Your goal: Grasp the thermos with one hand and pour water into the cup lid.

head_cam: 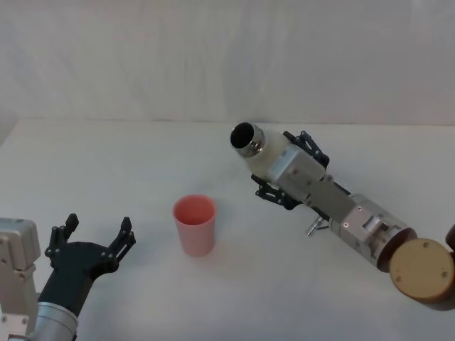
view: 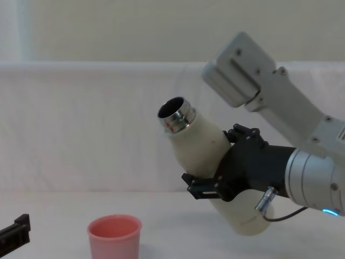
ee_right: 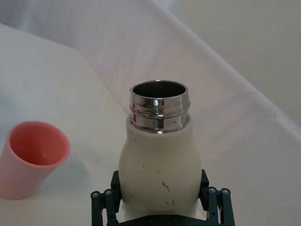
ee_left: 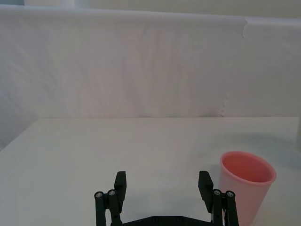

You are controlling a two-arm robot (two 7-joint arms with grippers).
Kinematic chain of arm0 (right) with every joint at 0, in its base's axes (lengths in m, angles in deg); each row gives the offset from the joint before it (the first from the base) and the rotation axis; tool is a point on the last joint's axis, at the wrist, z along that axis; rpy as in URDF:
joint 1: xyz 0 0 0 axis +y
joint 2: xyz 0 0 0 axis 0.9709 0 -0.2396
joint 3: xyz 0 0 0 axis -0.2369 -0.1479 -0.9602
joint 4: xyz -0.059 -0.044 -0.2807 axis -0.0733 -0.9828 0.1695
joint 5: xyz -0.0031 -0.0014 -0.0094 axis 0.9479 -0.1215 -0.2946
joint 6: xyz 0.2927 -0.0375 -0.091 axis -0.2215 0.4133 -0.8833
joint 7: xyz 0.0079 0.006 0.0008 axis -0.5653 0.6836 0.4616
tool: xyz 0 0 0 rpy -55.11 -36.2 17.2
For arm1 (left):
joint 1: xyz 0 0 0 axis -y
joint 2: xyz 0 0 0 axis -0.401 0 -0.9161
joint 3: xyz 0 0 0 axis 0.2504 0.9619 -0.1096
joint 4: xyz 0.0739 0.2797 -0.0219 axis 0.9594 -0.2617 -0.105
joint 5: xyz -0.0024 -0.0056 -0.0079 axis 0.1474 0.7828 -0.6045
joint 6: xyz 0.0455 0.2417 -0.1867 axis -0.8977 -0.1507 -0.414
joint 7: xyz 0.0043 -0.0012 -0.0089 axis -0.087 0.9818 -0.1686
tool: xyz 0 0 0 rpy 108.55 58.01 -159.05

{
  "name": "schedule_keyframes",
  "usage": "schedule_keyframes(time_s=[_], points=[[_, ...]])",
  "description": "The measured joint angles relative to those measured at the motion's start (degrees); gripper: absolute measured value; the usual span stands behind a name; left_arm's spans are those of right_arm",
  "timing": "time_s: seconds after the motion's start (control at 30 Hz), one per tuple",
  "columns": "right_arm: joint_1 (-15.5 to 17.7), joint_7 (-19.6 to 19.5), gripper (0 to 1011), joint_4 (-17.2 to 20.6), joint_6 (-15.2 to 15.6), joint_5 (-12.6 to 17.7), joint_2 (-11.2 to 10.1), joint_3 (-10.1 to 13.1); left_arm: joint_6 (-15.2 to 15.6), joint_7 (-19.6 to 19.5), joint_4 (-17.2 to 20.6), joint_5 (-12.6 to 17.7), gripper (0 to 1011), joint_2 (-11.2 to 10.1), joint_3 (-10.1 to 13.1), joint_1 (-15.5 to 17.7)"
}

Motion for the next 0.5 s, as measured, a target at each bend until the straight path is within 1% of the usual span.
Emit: schedule_keyframes(time_s=[0.2, 0.3, 0.4, 0.47, 0.5], points=[[-0.95, 0.02, 960, -1.07, 0.17, -3.55, 0.56, -1.23, 0.0, 0.0, 0.0, 0.0, 1001, 0.0, 0.0, 0.0], [-1.51, 0.03, 960, -1.87, 0.3, -5.99, 0.89, -1.97, 0.0, 0.0, 0.0, 0.0, 1001, 0.0, 0.0, 0.0], [-1.91, 0.02, 960, -2.43, 0.42, -7.56, 1.08, -2.47, 0.0, 0.0, 0.0, 0.0, 1001, 0.0, 0.0, 0.0], [-2.3, -0.08, 960, -2.97, 0.48, -9.18, 1.27, -2.98, 0.0, -0.01, 0.0, 0.0, 1001, 0.0, 0.0, 0.0], [-2.58, -0.18, 960, -3.35, 0.54, -10.45, 1.39, -3.36, 0.0, 0.0, 0.0, 0.0, 1001, 0.0, 0.0, 0.0]])
